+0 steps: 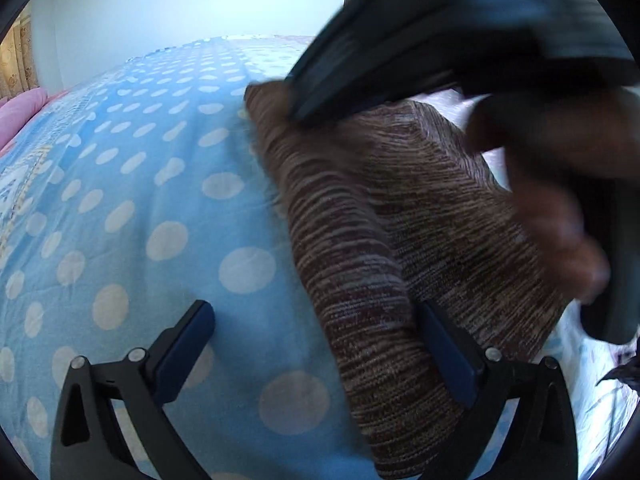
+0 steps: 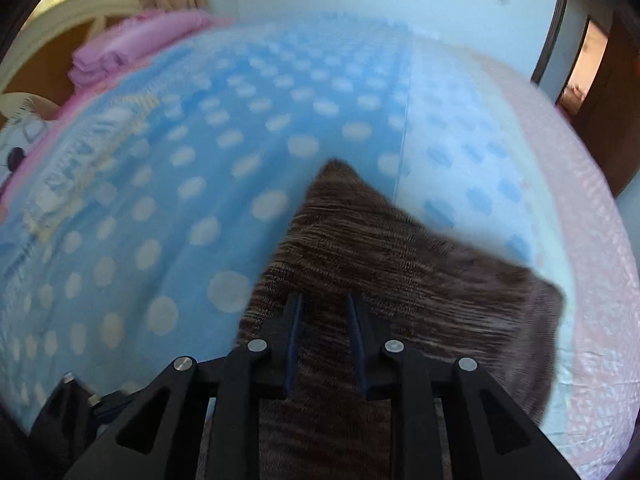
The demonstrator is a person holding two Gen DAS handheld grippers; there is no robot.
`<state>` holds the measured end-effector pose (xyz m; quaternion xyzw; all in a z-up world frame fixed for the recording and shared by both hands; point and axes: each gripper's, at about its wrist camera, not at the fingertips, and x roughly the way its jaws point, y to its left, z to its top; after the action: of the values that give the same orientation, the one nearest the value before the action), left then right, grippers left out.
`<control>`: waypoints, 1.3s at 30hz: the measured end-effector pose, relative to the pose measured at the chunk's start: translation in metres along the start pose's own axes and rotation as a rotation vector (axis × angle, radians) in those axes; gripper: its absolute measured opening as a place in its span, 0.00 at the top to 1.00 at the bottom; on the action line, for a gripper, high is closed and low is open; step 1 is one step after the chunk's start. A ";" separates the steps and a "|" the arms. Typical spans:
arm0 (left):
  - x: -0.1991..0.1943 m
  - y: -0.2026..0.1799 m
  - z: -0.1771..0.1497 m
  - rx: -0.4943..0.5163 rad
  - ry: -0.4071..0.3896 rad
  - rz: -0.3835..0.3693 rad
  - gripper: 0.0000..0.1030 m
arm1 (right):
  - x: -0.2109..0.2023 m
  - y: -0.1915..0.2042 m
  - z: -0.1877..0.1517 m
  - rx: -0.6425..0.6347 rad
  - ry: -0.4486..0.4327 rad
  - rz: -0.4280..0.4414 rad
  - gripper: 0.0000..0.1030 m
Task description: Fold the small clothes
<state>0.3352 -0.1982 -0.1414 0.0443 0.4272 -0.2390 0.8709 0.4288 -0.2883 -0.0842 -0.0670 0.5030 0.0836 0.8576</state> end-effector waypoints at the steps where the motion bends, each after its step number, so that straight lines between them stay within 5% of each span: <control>1: 0.000 0.000 0.000 -0.001 0.001 -0.001 0.00 | 0.005 -0.009 0.005 0.034 -0.022 0.010 0.78; 8: -0.003 0.004 0.000 -0.016 -0.007 -0.032 0.00 | -0.026 -0.036 -0.010 0.169 -0.070 0.124 0.75; 14: -0.011 0.028 -0.002 -0.119 -0.041 -0.085 0.00 | -0.070 -0.060 -0.090 0.242 -0.131 0.163 0.73; 18: -0.008 0.022 -0.002 -0.081 -0.024 -0.039 0.00 | -0.046 -0.065 -0.140 0.255 -0.039 0.109 0.74; 20: -0.007 0.016 -0.003 -0.050 -0.009 -0.007 0.00 | -0.048 -0.064 -0.154 0.239 -0.109 0.122 0.75; 25: -0.013 0.017 0.000 -0.058 -0.008 -0.013 0.00 | -0.059 -0.070 -0.139 0.272 -0.158 0.153 0.73; 30: -0.026 0.027 0.027 -0.127 -0.115 0.056 0.00 | -0.060 -0.076 -0.092 0.231 -0.235 0.120 0.73; 34: 0.006 0.018 0.046 -0.081 -0.030 0.166 0.00 | -0.023 -0.094 -0.067 0.266 -0.163 0.031 0.73; 35: 0.015 0.018 0.045 -0.083 0.003 0.171 0.00 | -0.011 -0.102 -0.064 0.286 -0.112 0.006 0.74; 39: 0.016 0.022 0.034 -0.115 -0.013 0.123 0.00 | -0.016 -0.126 -0.064 0.381 -0.142 0.060 0.74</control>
<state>0.3780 -0.1944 -0.1356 0.0188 0.4308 -0.1603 0.8879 0.3930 -0.4256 -0.0971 0.1175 0.4499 0.0167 0.8852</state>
